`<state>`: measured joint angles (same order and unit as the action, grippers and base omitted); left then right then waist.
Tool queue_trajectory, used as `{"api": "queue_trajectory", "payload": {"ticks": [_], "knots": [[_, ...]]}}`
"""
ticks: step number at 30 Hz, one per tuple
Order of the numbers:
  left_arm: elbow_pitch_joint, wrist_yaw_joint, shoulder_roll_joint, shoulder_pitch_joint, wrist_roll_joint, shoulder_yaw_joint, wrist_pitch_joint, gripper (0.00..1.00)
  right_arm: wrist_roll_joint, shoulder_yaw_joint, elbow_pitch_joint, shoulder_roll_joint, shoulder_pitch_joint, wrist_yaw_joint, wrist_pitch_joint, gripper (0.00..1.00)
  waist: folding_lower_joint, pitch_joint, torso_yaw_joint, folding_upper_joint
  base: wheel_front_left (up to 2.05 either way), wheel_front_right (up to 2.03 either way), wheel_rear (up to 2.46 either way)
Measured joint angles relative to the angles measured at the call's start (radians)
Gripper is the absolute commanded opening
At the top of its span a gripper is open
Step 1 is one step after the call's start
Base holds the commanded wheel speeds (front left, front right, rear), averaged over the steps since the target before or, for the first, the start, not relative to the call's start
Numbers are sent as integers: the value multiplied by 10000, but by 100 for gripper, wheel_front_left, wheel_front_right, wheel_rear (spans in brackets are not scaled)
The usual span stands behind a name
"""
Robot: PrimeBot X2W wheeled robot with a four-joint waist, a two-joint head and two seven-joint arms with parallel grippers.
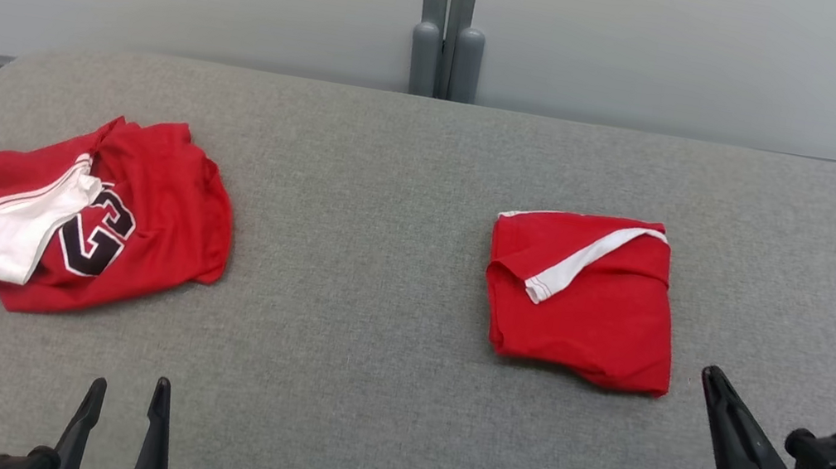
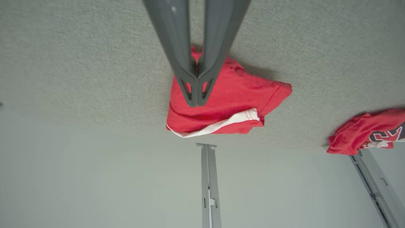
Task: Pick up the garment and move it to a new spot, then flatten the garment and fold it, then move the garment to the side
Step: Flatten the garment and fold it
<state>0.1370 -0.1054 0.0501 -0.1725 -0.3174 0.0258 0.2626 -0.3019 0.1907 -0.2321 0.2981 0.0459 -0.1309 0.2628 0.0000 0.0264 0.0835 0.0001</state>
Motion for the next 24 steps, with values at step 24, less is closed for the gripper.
{"api": "queue_trajectory", "payload": {"ticks": [24], "knots": [[-100, -178, 0, 1539, 58, 652, 0, 100, 420, 290, -1386, -796, 3212, 0, -1183, 0, 0, 1461, -125, 0, 0, 0, 0]]}}
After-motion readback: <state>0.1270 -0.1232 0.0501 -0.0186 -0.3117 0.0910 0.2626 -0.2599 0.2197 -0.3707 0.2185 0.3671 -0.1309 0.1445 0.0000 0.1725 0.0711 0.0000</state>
